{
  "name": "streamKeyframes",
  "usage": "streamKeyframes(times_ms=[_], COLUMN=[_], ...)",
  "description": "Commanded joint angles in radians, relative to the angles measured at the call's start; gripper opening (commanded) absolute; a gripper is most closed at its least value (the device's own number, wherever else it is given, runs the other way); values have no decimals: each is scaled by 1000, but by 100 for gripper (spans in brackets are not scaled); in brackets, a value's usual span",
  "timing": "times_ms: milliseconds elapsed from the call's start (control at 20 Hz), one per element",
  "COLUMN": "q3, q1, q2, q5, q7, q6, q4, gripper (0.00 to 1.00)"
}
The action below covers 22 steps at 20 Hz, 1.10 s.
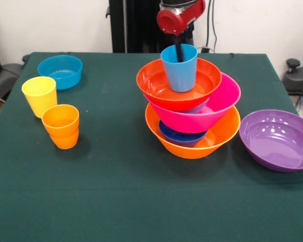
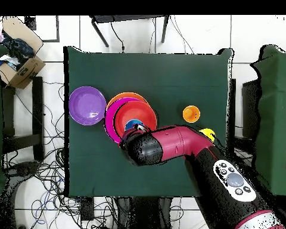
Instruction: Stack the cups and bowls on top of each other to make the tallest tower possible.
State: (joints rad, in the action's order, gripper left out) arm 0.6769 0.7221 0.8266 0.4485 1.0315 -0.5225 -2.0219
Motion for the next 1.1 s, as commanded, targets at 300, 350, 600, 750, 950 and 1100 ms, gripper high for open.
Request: streamKeyframes(times_ms=[300, 350, 600, 750, 950, 1100], q3=[-64, -64, -50, -40, -34, -36], q1=[-19, -18, -6, 7, 16, 10], q2=[48, 51, 101, 142, 181, 186], q5=[93, 92, 61, 39, 19, 17], q7=[64, 65, 61, 56, 55, 66], q6=[-29, -29, -57, -72, -86, -82], q4=[6, 4, -22, -44, -72, -79], gripper=[100, 100, 100, 100, 100, 100])
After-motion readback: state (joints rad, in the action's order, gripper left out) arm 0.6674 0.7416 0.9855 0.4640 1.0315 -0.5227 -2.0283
